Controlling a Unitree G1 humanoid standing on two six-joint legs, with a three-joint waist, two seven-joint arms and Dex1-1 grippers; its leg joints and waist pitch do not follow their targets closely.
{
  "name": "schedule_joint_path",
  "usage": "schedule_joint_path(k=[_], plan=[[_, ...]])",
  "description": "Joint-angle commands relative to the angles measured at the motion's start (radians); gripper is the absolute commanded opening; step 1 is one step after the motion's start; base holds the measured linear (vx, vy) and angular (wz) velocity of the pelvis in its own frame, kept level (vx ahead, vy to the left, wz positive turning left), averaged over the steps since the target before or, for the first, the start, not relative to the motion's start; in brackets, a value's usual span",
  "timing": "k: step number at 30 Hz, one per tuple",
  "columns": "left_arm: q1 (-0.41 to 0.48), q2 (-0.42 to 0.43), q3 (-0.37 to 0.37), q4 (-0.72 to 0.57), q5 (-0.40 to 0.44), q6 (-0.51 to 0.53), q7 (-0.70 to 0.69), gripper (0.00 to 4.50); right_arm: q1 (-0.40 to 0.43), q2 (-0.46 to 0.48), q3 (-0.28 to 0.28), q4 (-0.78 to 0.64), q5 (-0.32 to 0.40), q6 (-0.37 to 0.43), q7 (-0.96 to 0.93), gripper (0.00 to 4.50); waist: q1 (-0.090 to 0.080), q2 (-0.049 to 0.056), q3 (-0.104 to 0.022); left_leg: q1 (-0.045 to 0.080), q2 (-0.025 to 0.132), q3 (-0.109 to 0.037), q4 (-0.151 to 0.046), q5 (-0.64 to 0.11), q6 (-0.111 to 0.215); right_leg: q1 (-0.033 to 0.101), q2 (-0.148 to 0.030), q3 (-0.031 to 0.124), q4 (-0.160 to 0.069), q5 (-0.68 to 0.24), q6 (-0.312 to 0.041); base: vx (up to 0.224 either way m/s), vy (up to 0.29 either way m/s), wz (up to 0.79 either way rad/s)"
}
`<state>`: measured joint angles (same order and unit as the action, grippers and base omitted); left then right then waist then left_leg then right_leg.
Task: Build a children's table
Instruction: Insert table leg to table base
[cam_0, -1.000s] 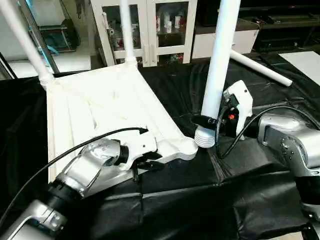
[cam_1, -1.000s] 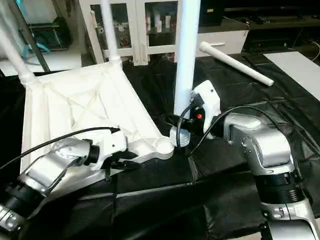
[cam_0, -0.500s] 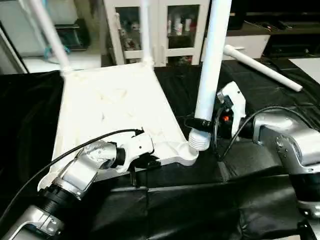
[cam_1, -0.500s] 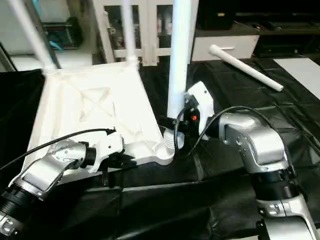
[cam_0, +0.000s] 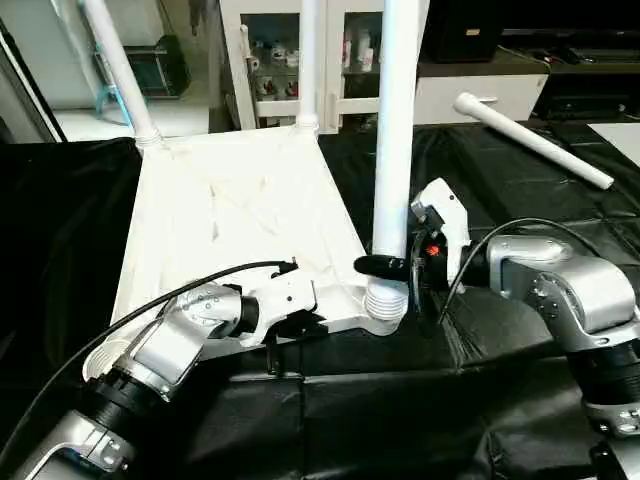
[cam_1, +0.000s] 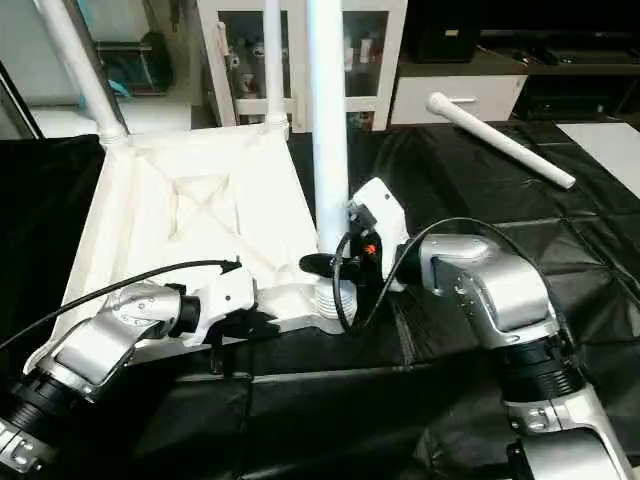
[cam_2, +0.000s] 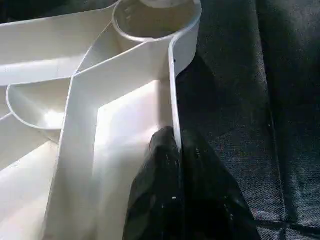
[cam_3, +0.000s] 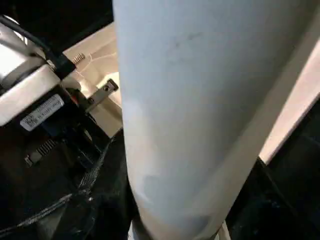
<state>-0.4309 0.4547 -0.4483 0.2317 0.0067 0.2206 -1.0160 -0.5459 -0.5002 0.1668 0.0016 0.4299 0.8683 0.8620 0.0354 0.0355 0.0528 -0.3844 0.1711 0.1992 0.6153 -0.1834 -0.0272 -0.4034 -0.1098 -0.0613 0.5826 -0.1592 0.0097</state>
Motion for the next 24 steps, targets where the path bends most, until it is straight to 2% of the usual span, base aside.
schedule_joint_path(k=[1,5,6,12,17,19,23,24], plan=[[0.003,-0.008,-0.032,0.017,0.026,-0.001,-0.005,0.00,0.002,-0.016,-0.013,-0.039,0.010,0.014,0.006,1.86,-0.007,-0.021,-0.057,0.037,0.051,-0.035,-0.097,-0.443,-0.059,0.010,-0.040,0.034,-0.082,-0.521,-0.117,0.000,0.000,0.00],[-0.001,-0.008,-0.031,0.008,0.027,-0.001,-0.010,0.00,0.022,-0.026,-0.013,-0.022,0.002,0.003,0.009,1.86,-0.008,-0.014,-0.055,0.038,0.050,-0.038,-0.097,-0.455,-0.060,0.009,-0.041,0.033,-0.088,-0.557,-0.100,0.000,0.000,0.00],[-0.001,-0.009,-0.031,0.007,0.026,0.000,-0.012,0.00,0.024,-0.023,-0.015,-0.012,0.002,0.002,0.009,1.86,-0.009,-0.016,-0.055,0.038,0.050,-0.037,-0.096,-0.459,-0.059,0.008,-0.041,0.032,-0.090,-0.565,-0.097,0.000,0.000,0.00],[-0.004,-0.012,-0.033,0.006,0.030,-0.001,-0.021,0.00,0.027,0.006,-0.024,0.071,0.008,-0.021,0.013,1.86,-0.012,-0.013,-0.056,0.039,0.050,-0.040,-0.097,-0.477,-0.061,0.007,-0.040,0.029,-0.090,-0.557,-0.103,0.000,0.000,0.00],[0.001,-0.015,-0.032,-0.006,0.031,0.007,-0.022,0.00,0.023,0.045,-0.038,0.153,0.007,-0.065,0.005,1.86,-0.011,-0.017,-0.057,0.039,0.051,-0.039,-0.099,-0.482,-0.063,0.008,-0.040,0.030,-0.087,-0.530,-0.118,0.000,0.000,0.00],[0.002,-0.015,-0.032,-0.008,0.031,0.008,-0.023,0.00,0.019,0.050,-0.037,0.161,0.006,-0.070,0.006,1.86,-0.011,-0.016,-0.057,0.038,0.051,-0.038,-0.099,-0.478,-0.063,0.008,-0.040,0.031,-0.086,-0.525,-0.119,0.000,0.000,0.00],[0.003,-0.015,-0.032,-0.009,0.034,0.010,-0.022,0.00,0.007,0.061,-0.034,0.182,-0.008,-0.101,0.007,1.86,-0.011,-0.023,-0.056,0.038,0.052,-0.036,-0.099,-0.463,-0.057,0.008,-0.042,0.032,-0.088,-0.540,-0.116,0.000,0.000,0.00],[0.004,-0.013,-0.031,-0.010,0.034,0.011,-0.022,0.00,0.004,0.063,-0.034,0.190,-0.012,-0.109,0.006,1.86,-0.010,-0.020,-0.055,0.039,0.052,-0.037,-0.099,-0.467,-0.058,0.006,-0.043,0.031,-0.088,-0.549,-0.113,0.000,0.000,0.00]])
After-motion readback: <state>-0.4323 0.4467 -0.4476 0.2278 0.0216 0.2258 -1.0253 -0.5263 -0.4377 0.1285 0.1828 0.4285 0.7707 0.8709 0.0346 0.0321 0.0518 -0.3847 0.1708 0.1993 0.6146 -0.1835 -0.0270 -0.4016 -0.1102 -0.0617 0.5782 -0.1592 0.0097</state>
